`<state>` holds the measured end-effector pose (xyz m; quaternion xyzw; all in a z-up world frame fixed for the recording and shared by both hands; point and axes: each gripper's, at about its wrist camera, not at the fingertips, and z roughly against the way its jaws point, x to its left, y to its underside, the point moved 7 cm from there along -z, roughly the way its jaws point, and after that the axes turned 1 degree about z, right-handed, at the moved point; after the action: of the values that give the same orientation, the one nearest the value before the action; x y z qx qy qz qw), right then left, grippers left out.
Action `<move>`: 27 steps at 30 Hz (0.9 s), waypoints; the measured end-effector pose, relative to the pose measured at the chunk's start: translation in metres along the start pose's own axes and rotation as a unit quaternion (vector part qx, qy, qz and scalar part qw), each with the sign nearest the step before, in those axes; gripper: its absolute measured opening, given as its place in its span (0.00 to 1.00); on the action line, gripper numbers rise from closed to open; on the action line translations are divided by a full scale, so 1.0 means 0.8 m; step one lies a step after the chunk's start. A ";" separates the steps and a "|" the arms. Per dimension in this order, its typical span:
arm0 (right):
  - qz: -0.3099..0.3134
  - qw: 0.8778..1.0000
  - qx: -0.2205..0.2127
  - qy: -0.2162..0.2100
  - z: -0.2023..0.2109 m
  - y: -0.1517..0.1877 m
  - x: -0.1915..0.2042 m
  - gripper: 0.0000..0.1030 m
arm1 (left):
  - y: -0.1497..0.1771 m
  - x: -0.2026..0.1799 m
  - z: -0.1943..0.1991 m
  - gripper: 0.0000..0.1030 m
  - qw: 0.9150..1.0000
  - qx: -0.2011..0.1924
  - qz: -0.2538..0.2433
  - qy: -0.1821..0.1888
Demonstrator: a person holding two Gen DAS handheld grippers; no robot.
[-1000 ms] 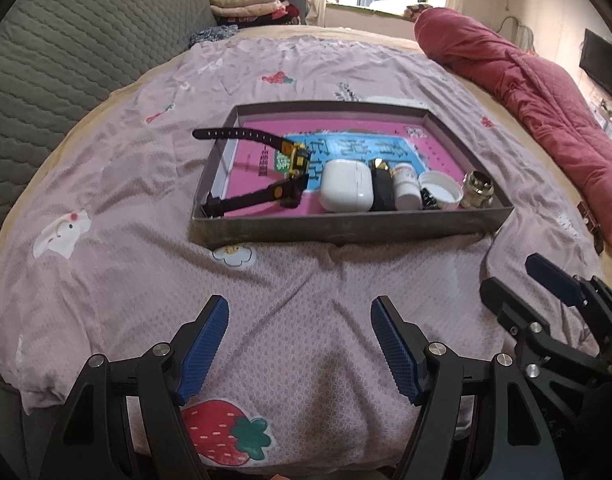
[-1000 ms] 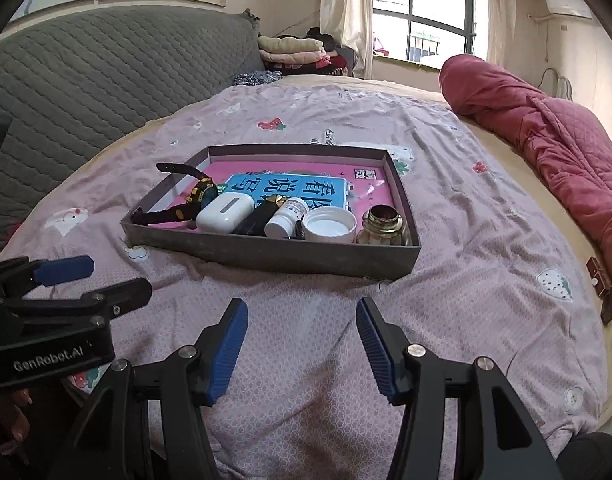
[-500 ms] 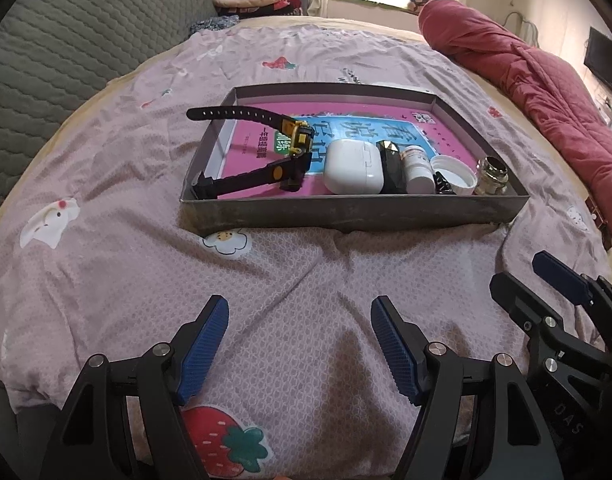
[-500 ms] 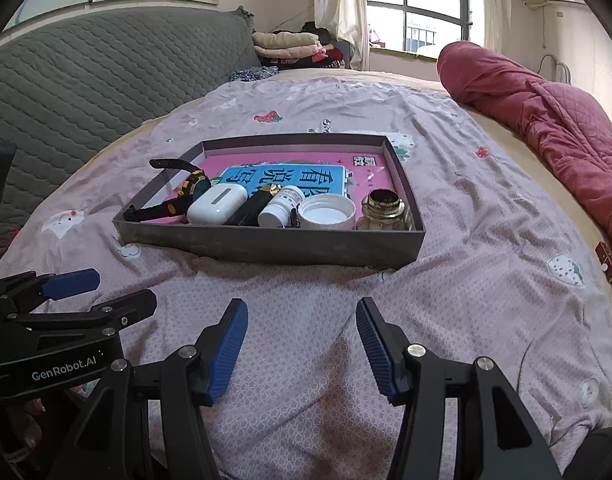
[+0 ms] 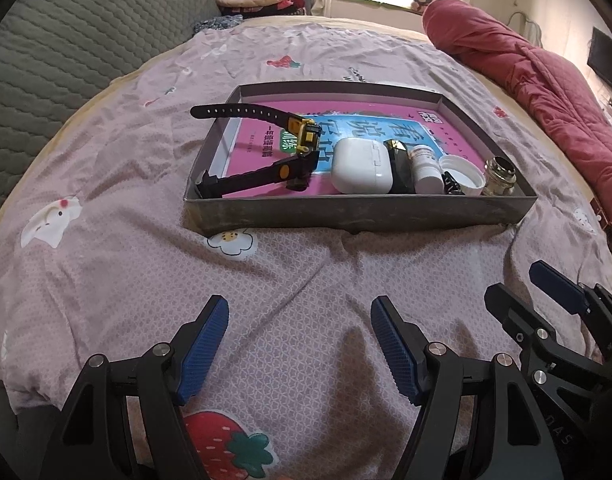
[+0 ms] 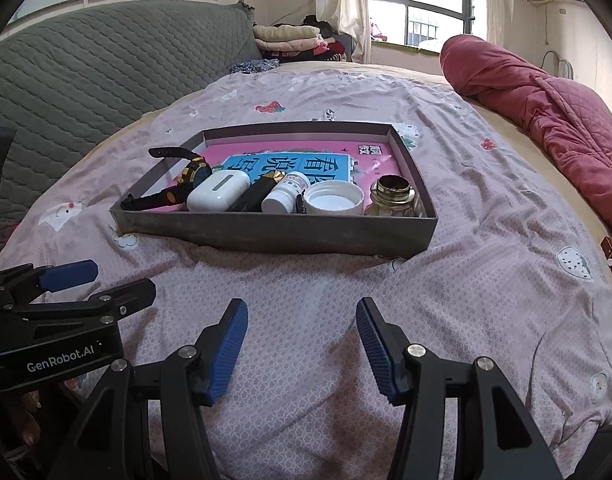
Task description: Organize rigid objects
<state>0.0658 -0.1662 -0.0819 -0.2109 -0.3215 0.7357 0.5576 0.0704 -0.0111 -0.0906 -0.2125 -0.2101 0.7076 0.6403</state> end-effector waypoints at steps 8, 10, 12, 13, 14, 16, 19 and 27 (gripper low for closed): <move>-0.010 1.000 0.010 -0.001 -0.005 0.003 -0.006 0.54 | 0.000 -0.002 0.002 0.73 1.000 0.000 -0.003 0.002; -0.006 1.000 0.010 0.002 -0.005 0.003 -0.006 0.54 | 0.000 -0.003 0.002 0.73 1.000 0.001 -0.004 0.003; -0.003 1.000 0.011 0.001 -0.006 0.005 -0.005 0.54 | 0.000 -0.003 0.002 0.73 1.000 0.001 -0.005 0.004; -0.004 1.000 0.012 0.002 -0.006 0.005 -0.005 0.54 | 0.000 -0.003 0.001 0.73 1.000 0.001 -0.004 0.004; -0.003 1.000 0.012 0.002 -0.006 0.006 -0.006 0.54 | 0.000 -0.003 0.001 0.73 1.000 0.001 -0.004 0.004; -0.004 1.000 0.012 0.003 -0.007 0.005 -0.005 0.54 | 0.000 -0.003 0.001 0.73 1.000 0.001 -0.003 0.003; 0.000 1.000 0.012 0.004 -0.007 0.006 -0.004 0.54 | 0.001 -0.003 0.000 0.73 1.000 0.003 -0.004 0.003; 0.002 1.000 0.016 0.007 -0.008 0.005 -0.003 0.54 | 0.002 -0.003 -0.003 0.73 1.000 0.005 -0.005 0.002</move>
<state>0.0679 -0.1677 -0.0897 -0.2079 -0.3052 0.7403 0.5618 0.0706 -0.0135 -0.0930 -0.2095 -0.2064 0.7049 0.6455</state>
